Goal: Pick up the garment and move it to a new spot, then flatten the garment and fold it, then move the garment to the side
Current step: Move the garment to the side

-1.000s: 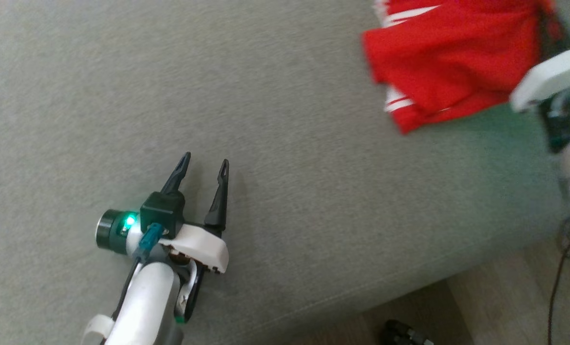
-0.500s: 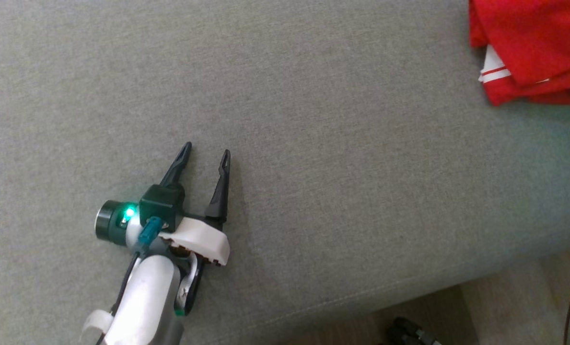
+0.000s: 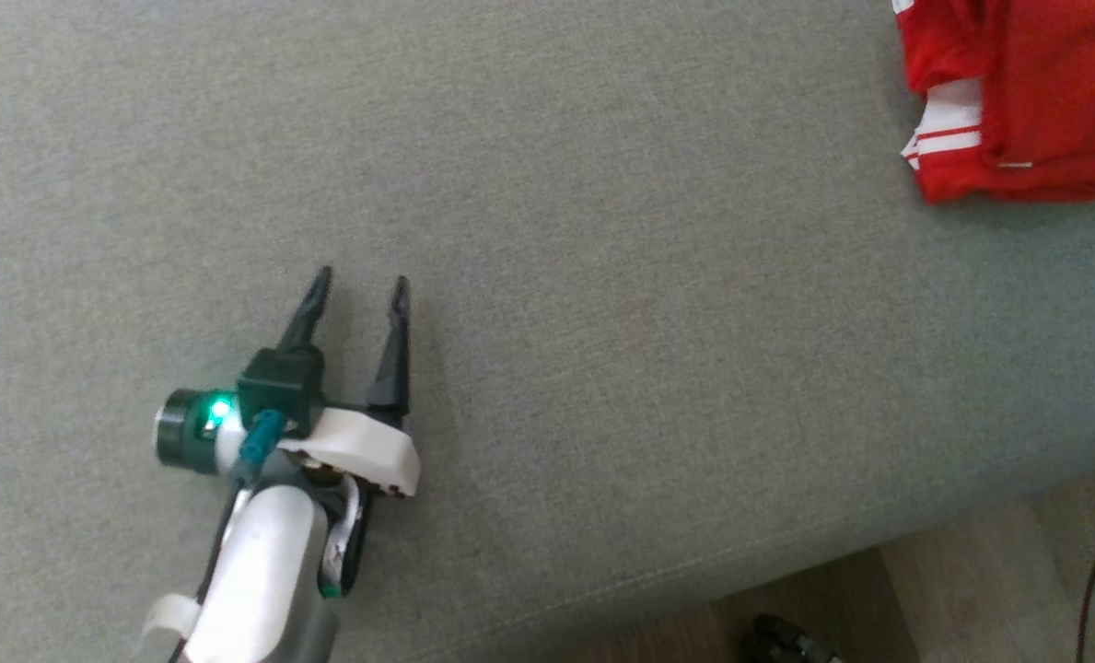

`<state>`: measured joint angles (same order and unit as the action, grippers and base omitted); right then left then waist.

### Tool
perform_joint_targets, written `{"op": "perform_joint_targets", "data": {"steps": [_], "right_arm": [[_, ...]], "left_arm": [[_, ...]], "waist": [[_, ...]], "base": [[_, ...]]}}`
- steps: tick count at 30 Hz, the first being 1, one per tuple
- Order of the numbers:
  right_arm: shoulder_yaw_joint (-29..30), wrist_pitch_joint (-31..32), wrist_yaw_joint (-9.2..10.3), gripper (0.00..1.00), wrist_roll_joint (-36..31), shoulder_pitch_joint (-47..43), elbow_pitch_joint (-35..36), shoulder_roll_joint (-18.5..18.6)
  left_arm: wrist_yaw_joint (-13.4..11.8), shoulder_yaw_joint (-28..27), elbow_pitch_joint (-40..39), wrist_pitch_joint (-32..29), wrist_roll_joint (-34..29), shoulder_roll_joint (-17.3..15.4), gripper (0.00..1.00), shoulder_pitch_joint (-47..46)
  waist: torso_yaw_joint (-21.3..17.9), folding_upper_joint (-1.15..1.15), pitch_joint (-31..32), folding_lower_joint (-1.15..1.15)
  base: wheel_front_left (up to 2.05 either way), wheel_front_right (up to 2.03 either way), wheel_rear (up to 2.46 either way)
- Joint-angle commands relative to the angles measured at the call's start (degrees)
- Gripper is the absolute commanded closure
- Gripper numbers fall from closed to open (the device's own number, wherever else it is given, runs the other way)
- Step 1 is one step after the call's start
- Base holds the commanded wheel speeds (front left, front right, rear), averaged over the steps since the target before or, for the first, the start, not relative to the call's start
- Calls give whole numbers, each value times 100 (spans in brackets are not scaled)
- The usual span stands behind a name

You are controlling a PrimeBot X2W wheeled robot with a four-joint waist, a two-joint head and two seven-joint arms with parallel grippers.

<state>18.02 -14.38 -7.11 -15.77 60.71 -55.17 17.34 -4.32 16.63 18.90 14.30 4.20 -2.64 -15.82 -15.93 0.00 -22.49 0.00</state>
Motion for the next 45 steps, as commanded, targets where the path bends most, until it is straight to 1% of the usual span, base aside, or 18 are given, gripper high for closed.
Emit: {"op": "perform_joint_targets", "data": {"steps": [1,3,7,10,11,16,21,25,28,31,38,45], "right_arm": [[-149,-60,-37,0,5,-138,422,-155],[-283,-60,-37,0,112,-355,740,-454],[-797,-61,-37,0,403,-921,1227,-911],[-1111,-61,-37,0,654,-1281,1415,-1085],[-1111,-61,-37,0,654,-1281,1415,-1085],[-1477,-62,-37,0,990,-1782,1575,-1262],[-1607,-62,-37,0,1300,-2264,1752,-1386],[-1559,-62,-37,0,1494,-2637,1896,-1430],[-1575,-62,-37,0,1566,-2872,1937,-1441],[-1664,-62,-37,0,1782,-3040,1953,-1444],[-1924,-62,-37,0,1956,-3278,1947,-1445],[-2175,-62,-37,0,2099,-3400,1939,-1446]], "left_arm": [[-68,-244,-164,70,7,-23,0,-72],[-114,-302,-193,70,9,-23,0,-38],[-181,-397,-245,70,18,-23,0,10],[-224,-448,-258,70,45,-23,0,24],[-224,-448,-258,70,45,-23,0,24],[-319,-537,-279,70,98,-23,0,61],[-432,-653,-293,70,141,-23,0,119],[-501,-757,-295,70,152,-23,0,188],[-551,-833,-259,70,127,-23,0,236],[-601,-913,-234,70,168,-23,0,307],[-660,-1062,-229,70,164,-23,0,454],[-624,-1194,-222,70,169,-23,0,561]], "waist": [[38,0,43,0],[84,0,91,0],[213,0,189,0],[348,0,269,0],[348,0,269,0],[599,0,416,0],[835,0,599,0],[985,0,753,0],[1058,0,873,0],[1099,0,971,0],[1194,0,1163,0],[1281,0,1290,0]], "base": [[0,0,0],[0,0,0],[0,0,0],[0,0,0],[0,0,0],[0,0,0],[0,0,0],[0,0,0],[0,0,0],[0,0,0],[0,0,0],[0,0,0]]}}
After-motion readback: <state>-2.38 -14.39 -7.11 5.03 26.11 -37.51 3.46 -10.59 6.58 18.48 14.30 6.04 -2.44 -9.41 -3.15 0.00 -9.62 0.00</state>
